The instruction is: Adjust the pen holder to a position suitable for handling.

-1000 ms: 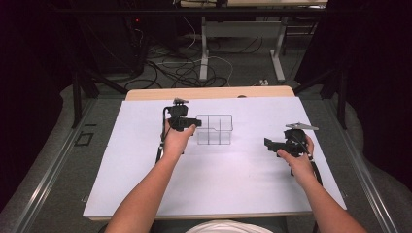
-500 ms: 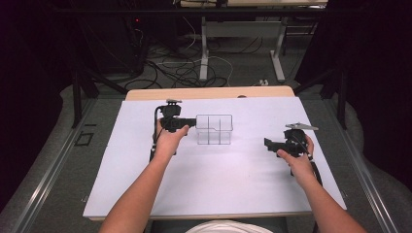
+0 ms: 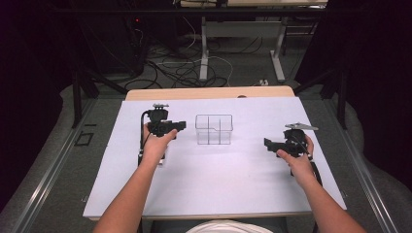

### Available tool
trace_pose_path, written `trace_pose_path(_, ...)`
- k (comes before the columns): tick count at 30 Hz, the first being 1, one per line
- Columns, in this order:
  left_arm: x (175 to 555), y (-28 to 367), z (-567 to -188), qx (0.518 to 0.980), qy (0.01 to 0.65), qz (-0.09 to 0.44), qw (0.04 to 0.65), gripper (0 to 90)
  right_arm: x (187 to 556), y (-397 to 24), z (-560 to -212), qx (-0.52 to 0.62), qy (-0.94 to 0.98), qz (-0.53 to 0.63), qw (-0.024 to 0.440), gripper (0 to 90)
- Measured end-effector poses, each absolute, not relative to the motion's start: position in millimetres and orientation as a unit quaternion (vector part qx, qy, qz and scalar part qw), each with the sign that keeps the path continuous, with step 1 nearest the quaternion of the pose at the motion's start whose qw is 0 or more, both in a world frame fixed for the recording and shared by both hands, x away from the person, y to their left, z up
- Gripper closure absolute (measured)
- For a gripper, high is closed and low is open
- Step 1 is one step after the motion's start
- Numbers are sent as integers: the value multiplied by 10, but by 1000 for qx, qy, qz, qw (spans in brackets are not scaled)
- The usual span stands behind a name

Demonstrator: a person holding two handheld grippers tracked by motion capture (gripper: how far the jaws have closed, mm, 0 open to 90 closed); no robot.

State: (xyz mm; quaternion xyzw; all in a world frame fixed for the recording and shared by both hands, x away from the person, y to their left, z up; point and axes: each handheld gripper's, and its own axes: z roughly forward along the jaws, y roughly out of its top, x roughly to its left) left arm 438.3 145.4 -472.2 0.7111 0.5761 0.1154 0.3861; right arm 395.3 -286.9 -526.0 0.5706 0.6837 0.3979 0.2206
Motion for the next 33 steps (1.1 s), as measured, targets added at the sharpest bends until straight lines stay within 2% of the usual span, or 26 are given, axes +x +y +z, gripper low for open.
trace_pose_path(8,4324,1606,-4806,717,577,112,374,368,3966,-2854,-5274,570,686,396,220,3)
trace_pose_path(14,4246,1749,-4878,725,568,144,361,335,3957,-2873,-5254,570,683,399,221,3)
trace_pose_path(22,4184,1928,-4990,725,579,147,344,300,3952,-2885,-5243,569,683,400,222,3)
trace_pose_path(33,4208,1968,-5112,730,584,157,319,274,3955,-2891,-5244,568,684,400,222,3)
